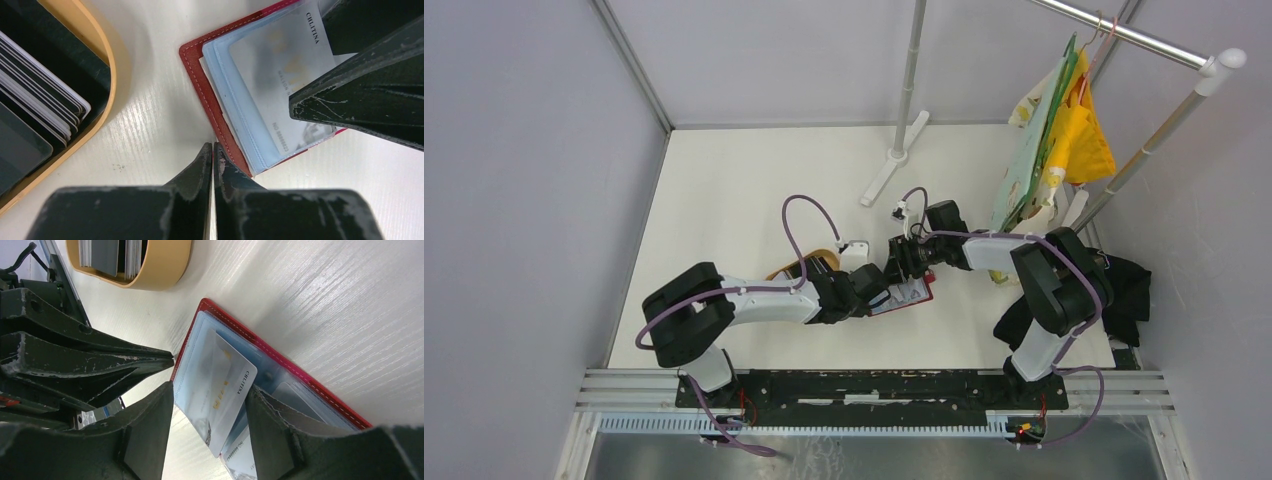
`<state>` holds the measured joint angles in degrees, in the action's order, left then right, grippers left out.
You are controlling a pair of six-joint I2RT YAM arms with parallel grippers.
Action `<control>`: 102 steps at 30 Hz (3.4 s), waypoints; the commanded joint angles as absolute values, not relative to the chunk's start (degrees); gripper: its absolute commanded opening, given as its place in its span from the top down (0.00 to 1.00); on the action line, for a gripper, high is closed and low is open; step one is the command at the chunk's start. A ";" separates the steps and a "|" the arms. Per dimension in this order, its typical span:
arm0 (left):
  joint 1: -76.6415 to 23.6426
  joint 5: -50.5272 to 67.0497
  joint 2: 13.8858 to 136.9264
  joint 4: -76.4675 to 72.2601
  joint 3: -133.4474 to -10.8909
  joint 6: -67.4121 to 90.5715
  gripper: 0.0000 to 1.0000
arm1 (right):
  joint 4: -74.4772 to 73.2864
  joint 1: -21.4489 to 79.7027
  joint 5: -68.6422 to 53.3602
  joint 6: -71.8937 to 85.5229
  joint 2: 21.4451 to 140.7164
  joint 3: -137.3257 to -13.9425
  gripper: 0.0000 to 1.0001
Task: Put the credit cards into the card holder
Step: Insert the credit card into the card holder.
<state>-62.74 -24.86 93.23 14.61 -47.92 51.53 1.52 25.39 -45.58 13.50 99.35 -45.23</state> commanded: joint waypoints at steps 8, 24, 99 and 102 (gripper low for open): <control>-61.10 -23.08 96.11 9.18 -49.66 49.92 0.97 | 5.70 26.16 -38.59 17.05 94.36 -41.44 0.40; -60.95 -19.05 97.73 6.07 -50.53 49.90 0.98 | 17.82 30.13 -26.97 30.39 84.20 -29.16 0.41; -60.73 -23.36 85.05 7.43 -45.18 47.81 0.94 | 7.31 35.48 -17.54 16.23 82.36 -37.30 0.32; -60.66 -23.29 84.49 6.85 -44.64 47.68 0.94 | 7.13 35.04 -17.86 16.16 81.98 -37.40 0.34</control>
